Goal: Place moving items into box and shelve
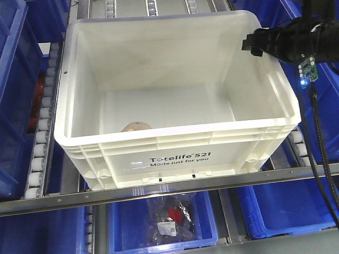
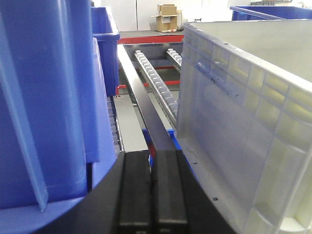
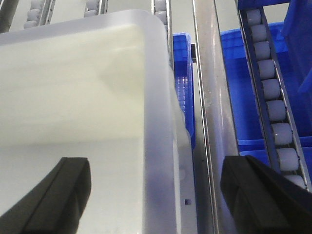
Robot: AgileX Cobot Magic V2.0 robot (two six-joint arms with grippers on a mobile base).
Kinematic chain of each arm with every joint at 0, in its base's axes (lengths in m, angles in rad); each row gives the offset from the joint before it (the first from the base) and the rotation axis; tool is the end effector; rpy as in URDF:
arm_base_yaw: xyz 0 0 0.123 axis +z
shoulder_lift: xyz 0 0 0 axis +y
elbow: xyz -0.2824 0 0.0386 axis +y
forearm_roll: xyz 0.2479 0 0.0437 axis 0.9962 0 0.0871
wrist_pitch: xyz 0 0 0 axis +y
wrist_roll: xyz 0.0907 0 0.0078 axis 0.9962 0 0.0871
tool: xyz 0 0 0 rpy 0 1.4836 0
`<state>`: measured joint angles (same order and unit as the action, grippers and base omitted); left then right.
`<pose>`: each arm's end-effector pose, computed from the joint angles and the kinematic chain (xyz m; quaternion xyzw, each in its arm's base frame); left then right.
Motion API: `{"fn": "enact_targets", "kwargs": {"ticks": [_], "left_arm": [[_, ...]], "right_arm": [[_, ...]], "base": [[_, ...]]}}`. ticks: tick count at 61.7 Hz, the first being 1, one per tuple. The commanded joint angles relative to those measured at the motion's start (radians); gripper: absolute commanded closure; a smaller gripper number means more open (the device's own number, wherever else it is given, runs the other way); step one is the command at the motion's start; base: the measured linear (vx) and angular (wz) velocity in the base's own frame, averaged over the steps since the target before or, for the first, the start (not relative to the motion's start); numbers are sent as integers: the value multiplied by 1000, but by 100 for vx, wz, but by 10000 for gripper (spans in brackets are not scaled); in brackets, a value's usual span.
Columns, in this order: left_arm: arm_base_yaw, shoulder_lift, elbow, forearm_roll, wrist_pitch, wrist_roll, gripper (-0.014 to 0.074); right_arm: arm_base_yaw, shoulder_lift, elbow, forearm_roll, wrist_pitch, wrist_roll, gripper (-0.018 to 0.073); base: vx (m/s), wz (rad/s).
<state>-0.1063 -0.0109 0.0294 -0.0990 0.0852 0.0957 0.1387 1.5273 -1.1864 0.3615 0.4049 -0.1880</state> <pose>0.0565 -0.0068 0.1960 0.0398 0.7117 -0.0413 0.7002 0.3419 0.0606 0.3115 -0.0280 0.8904 0.1256 0.4365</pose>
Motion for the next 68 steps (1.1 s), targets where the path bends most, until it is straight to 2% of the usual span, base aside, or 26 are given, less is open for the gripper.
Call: {"fn": "enact_targets", "kwargs": {"ticks": [1,13,21,28,33,39,45,50,54,59,62,68], "left_arm": [[-2,-15,18,-11,-85,0,603],[-2,-15,18,-11,-85,0,603],[-2,-15,18,-11,-85,0,603],[-2,-15,18,-11,-85,0,603],[-2,-15,18,-11,-85,0,603],[-2,-15,18,-11,-85,0,603],[-2,-15,18,-11,-85,0,603],[-2,-15,18,-11,-85,0,603],[-2,-15,18,-11,-85,0,603],[-2,-15,18,-11,-85,0,603],[-2,-15,18,-11,-85,0,603],[-2,-15,18,-11,-85,0,603]], "right_arm": [[-1,-77,-35,-37,-9,-8,-23],[-2,-211,-16,-96,114,1,-23],[-2,-351,123,-86,100,6,-23],[-2,-515,282,-123,55,4,-23],[-2,-660,384,-191,39,-19,-17],[-2,-830,503,-341,8,-45,22],[-3,-1022,621,-427,-89,-51,118],[-19,-1158,722,-474,-217,-98,253],[-77,-1244,813,-473,-317,-130,380],[-159,-1343,908,-441,-421,-120,557],[-192,-1393,954,-419,-454,-110,574],[-211,-1480,1022,-385,-453,-102,571]], "base": [[0,0],[0,0],[0,0],[0,0],[0,0],[0,0],[0,0],[0,0],[0,0],[0,0],[0,0],[0,0]]}}
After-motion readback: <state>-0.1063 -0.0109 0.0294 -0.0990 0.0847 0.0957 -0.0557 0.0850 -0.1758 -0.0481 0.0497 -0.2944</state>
